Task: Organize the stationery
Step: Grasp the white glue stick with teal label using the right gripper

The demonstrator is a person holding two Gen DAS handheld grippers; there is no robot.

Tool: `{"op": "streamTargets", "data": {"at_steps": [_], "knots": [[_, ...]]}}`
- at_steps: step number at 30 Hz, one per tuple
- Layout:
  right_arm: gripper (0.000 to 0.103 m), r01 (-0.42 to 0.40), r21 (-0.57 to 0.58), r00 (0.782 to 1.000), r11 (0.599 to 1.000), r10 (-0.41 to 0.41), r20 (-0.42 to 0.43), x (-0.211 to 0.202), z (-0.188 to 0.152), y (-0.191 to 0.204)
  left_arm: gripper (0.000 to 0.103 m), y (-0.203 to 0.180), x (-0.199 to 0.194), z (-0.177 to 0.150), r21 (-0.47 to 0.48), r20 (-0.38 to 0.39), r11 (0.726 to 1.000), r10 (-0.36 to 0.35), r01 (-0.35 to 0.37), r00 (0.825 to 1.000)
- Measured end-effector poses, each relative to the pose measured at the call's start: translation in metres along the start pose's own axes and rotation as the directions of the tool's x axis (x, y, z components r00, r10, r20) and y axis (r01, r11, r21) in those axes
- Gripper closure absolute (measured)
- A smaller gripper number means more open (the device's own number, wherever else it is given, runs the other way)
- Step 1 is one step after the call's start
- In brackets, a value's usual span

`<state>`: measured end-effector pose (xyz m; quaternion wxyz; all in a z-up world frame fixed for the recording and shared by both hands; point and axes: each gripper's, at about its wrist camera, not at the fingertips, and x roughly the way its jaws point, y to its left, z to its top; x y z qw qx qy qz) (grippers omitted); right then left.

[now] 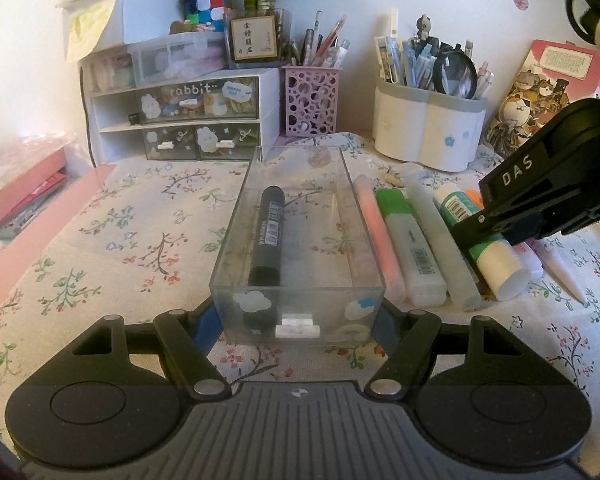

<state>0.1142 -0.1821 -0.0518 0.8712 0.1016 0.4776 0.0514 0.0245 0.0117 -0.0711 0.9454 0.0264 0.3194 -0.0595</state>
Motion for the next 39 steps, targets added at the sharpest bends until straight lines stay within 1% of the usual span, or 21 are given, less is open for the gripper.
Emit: {"op": "streamTargets", "data": {"at_steps": [5, 10, 17, 24, 27, 32, 35, 39], "knots": [[0.086, -0.089, 0.133, 0.996, 0.987, 0.088, 0.017, -0.005, -0.004, -0.017, 0.031, 0.001, 0.0, -0.002, 0.0, 0.018, 1.0, -0.001, 0.001, 1.0], [0.086, -0.15, 0.216, 0.989, 0.965, 0.145, 0.038, -0.007, -0.012, -0.024, 0.031, 0.0, 0.001, -0.001, -0.005, 0.017, 1.0, 0.001, -0.001, 1.0], [0.086, -0.192, 0.261, 0.98, 0.946, 0.172, 0.095, -0.023, -0.011, -0.029, 0.031, 0.0, 0.001, 0.0, -0.005, 0.011, 1.0, 0.004, -0.004, 1.0], [0.086, -0.254, 0.274, 0.966, 0.928, 0.228, 0.124, -0.033, -0.009, -0.022, 0.031, 0.0, 0.002, 0.0, -0.004, 0.013, 1.0, 0.007, -0.007, 1.0], [0.086, -0.266, 0.247, 0.962, 0.932, 0.241, 0.126, -0.035, -0.005, -0.013, 0.031, 0.0, 0.002, 0.0, -0.008, 0.01, 1.0, 0.011, -0.01, 1.0], [0.086, -0.279, 0.222, 0.959, 0.934, 0.259, 0.116, -0.035, -0.003, 0.0, 0.031, -0.001, 0.002, 0.0, -0.01, 0.011, 1.0, 0.014, -0.014, 1.0], [0.086, -0.316, 0.208, 0.948, 0.926, 0.3, 0.104, -0.034, 0.001, 0.01, 0.031, -0.002, 0.002, 0.0, -0.009, 0.012, 1.0, 0.016, -0.016, 1.0], [0.086, -0.337, 0.191, 0.942, 0.922, 0.329, 0.069, -0.029, 0.006, 0.025, 0.031, -0.002, 0.002, 0.0, -0.01, 0.011, 1.0, 0.015, -0.015, 1.0]]}}
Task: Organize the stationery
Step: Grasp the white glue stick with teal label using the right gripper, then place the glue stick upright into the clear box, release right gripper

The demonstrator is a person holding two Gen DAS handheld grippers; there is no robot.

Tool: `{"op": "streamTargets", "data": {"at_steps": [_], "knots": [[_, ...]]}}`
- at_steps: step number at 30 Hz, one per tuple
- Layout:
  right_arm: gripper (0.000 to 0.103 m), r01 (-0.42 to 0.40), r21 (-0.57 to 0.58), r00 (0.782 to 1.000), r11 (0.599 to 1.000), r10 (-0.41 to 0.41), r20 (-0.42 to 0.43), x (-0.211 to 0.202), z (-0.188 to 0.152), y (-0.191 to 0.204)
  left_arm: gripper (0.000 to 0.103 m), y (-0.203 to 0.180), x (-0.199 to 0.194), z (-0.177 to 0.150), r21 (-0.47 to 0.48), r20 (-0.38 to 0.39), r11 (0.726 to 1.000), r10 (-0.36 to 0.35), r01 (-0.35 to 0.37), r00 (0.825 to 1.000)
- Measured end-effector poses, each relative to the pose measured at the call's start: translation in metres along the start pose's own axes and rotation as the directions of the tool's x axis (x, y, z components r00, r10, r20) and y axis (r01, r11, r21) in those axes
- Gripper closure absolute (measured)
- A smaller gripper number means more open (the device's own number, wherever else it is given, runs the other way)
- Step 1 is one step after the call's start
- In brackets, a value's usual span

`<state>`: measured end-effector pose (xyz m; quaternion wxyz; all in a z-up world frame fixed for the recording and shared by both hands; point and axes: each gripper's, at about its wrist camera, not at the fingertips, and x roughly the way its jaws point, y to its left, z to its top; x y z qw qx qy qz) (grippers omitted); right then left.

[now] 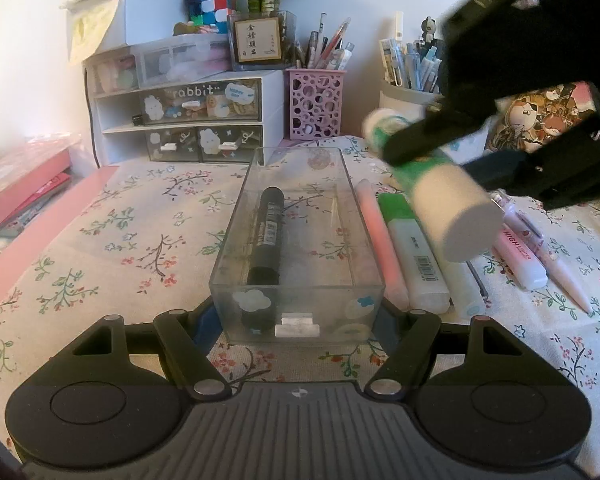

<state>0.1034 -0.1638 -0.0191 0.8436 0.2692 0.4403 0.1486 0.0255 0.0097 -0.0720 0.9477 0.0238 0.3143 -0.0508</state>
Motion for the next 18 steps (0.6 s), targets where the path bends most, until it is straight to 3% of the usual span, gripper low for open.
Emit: {"op": "streamTargets", "data": {"at_steps": [11, 16, 18], "knots": [[0.086, 0.031, -0.066, 0.997, 0.997, -0.035, -0.067, 0.035, 0.004, 0.028, 0.031, 0.0, 0.0, 0.0, 0.002, -0.003, 1.0, -0.002, 0.002, 1.0], [0.086, 0.079, -0.1, 0.993, 0.992, -0.087, -0.082, 0.049, 0.01, 0.04, 0.031, 0.0, 0.0, 0.001, 0.003, -0.004, 1.0, -0.004, 0.004, 1.0], [0.086, 0.113, -0.166, 0.991, 0.98, -0.124, -0.059, 0.05, 0.007, 0.051, 0.031, 0.0, 0.001, 0.001, 0.005, -0.004, 1.0, -0.006, 0.006, 1.0]]}}
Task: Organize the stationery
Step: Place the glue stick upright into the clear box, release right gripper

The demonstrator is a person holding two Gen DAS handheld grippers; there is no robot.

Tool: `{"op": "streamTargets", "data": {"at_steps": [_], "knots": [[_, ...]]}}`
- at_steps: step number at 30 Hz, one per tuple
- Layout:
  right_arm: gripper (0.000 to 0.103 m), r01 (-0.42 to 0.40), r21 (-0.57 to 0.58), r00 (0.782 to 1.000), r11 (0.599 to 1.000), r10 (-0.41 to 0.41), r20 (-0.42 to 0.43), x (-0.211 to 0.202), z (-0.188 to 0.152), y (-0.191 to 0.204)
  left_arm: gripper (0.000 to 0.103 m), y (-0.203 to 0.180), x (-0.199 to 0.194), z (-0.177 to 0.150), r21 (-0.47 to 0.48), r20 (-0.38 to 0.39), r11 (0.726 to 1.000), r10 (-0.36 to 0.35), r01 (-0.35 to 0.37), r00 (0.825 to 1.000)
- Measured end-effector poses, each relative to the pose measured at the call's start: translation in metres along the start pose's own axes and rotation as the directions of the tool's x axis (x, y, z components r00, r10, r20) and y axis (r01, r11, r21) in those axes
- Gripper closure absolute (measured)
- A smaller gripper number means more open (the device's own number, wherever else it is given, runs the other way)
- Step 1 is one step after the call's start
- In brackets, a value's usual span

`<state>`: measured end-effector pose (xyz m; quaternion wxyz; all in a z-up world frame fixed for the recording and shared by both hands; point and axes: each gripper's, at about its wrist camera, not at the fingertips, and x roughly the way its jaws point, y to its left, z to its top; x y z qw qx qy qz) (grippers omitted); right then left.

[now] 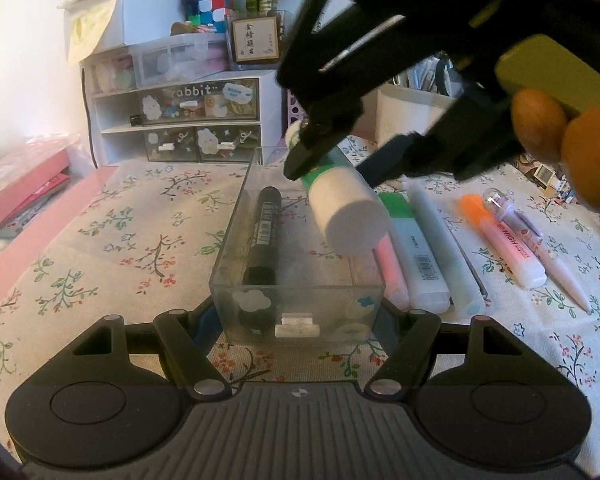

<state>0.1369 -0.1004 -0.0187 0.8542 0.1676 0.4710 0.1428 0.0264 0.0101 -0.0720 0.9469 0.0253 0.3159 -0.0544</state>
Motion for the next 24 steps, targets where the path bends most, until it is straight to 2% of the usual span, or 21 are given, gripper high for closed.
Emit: {"op": "streamTargets", "data": {"at_steps": [3, 6, 11, 14, 16, 21, 24], "knots": [[0.086, 0.009, -0.023, 1.0, 1.0, -0.009, -0.024, 0.005, 0.002, 0.006, 0.031, 0.0, 0.0, 0.001, 0.0, -0.003, 1.0, 0.0, 0.0, 1.0], [0.085, 0.051, -0.028, 0.996, 0.998, -0.053, -0.065, 0.014, 0.001, 0.009, 0.031, 0.0, 0.0, 0.001, 0.001, -0.002, 1.0, -0.003, 0.003, 1.0], [0.085, 0.059, -0.046, 0.993, 0.997, -0.063, -0.095, 0.021, -0.006, 0.013, 0.031, 0.0, 0.001, 0.001, 0.002, -0.004, 1.0, -0.005, 0.005, 1.0], [0.084, 0.013, -0.023, 0.992, 1.0, -0.016, -0.127, 0.02, -0.006, 0.01, 0.031, 0.0, 0.001, 0.001, 0.005, -0.005, 1.0, -0.006, 0.006, 1.0], [0.084, 0.025, -0.025, 0.993, 0.999, -0.028, -0.115, 0.018, -0.006, 0.008, 0.031, 0.0, 0.001, 0.001, 0.005, -0.006, 1.0, -0.007, 0.007, 1.0], [0.085, -0.018, -0.065, 0.999, 0.998, 0.014, -0.049, -0.001, -0.007, 0.001, 0.031, -0.001, 0.001, 0.001, 0.007, -0.006, 1.0, -0.004, 0.004, 1.0], [0.085, -0.083, -0.034, 0.997, 0.996, 0.082, -0.014, -0.017, -0.005, -0.013, 0.031, 0.0, 0.0, -0.001, 0.003, -0.001, 1.0, -0.008, 0.008, 1.0]]}}
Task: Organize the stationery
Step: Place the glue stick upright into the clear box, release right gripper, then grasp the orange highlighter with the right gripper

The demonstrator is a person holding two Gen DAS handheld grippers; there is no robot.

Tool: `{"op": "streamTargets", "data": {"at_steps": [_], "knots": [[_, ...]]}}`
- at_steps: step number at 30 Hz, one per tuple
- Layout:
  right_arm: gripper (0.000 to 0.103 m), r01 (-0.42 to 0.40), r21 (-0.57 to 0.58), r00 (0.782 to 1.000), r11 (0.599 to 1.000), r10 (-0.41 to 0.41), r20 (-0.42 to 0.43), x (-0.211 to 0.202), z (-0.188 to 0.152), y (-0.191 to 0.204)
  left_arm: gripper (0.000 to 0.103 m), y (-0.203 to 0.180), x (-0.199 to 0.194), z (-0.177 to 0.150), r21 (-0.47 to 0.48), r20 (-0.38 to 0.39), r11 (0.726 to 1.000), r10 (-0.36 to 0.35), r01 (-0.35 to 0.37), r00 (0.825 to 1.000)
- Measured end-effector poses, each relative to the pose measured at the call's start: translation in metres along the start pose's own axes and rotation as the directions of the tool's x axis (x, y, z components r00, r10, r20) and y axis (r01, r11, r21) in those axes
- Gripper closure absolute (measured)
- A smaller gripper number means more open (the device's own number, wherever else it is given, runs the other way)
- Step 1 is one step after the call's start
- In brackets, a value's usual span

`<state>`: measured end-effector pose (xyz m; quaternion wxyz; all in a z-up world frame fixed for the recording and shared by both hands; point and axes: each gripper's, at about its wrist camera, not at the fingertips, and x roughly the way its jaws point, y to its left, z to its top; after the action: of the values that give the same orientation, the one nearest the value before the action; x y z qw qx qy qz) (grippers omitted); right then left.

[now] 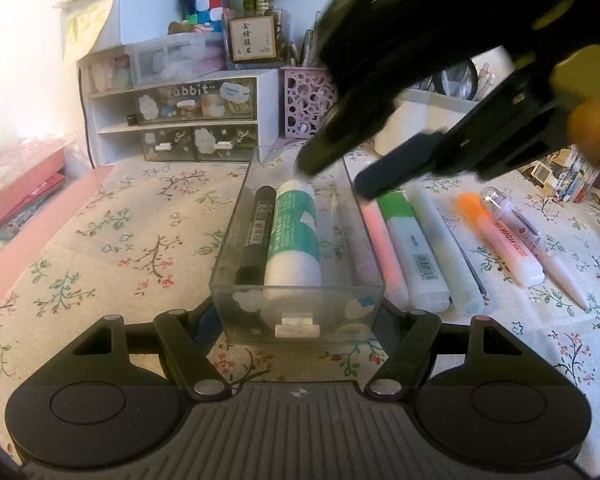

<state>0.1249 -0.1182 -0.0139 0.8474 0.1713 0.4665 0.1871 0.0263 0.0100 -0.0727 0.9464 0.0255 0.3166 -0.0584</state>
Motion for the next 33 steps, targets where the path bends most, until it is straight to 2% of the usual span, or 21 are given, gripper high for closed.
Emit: {"op": "streamTargets", "data": {"at_steps": [2, 5, 10, 16, 22, 27, 33], "knots": [[0.085, -0.014, 0.021, 0.999, 1.0, 0.014, 0.044, -0.014, 0.004, -0.011, 0.031, 0.0, 0.0, 0.0, -0.002, -0.001, 1.0, 0.0, 0.0, 1.0], [0.085, 0.011, 0.049, 0.995, 0.999, -0.016, 0.098, -0.033, 0.009, -0.029, 0.031, 0.0, 0.0, 0.0, -0.001, -0.001, 1.0, -0.001, 0.001, 1.0], [0.085, 0.052, 0.115, 0.989, 0.992, -0.067, 0.129, -0.046, 0.002, -0.06, 0.031, 0.0, 0.0, 0.0, -0.002, 0.003, 1.0, -0.001, 0.001, 1.0], [0.085, 0.094, 0.153, 0.988, 0.984, -0.112, 0.109, -0.044, -0.014, -0.085, 0.031, 0.0, -0.001, 0.0, -0.004, 0.003, 1.0, 0.001, -0.001, 1.0], [0.085, 0.107, 0.134, 0.989, 0.985, -0.119, 0.084, -0.037, -0.018, -0.085, 0.031, 0.0, -0.001, 0.0, -0.006, 0.0, 1.0, 0.004, -0.004, 1.0], [0.085, 0.1, 0.119, 0.988, 0.988, -0.113, 0.107, -0.043, -0.018, -0.085, 0.031, 0.001, -0.002, 0.0, -0.008, -0.001, 1.0, 0.004, -0.004, 1.0], [0.086, 0.21, 0.088, 0.974, 0.974, -0.217, 0.068, -0.039, -0.025, -0.098, 0.031, 0.001, -0.002, -0.001, -0.007, 0.001, 1.0, 0.006, -0.006, 1.0]]}}
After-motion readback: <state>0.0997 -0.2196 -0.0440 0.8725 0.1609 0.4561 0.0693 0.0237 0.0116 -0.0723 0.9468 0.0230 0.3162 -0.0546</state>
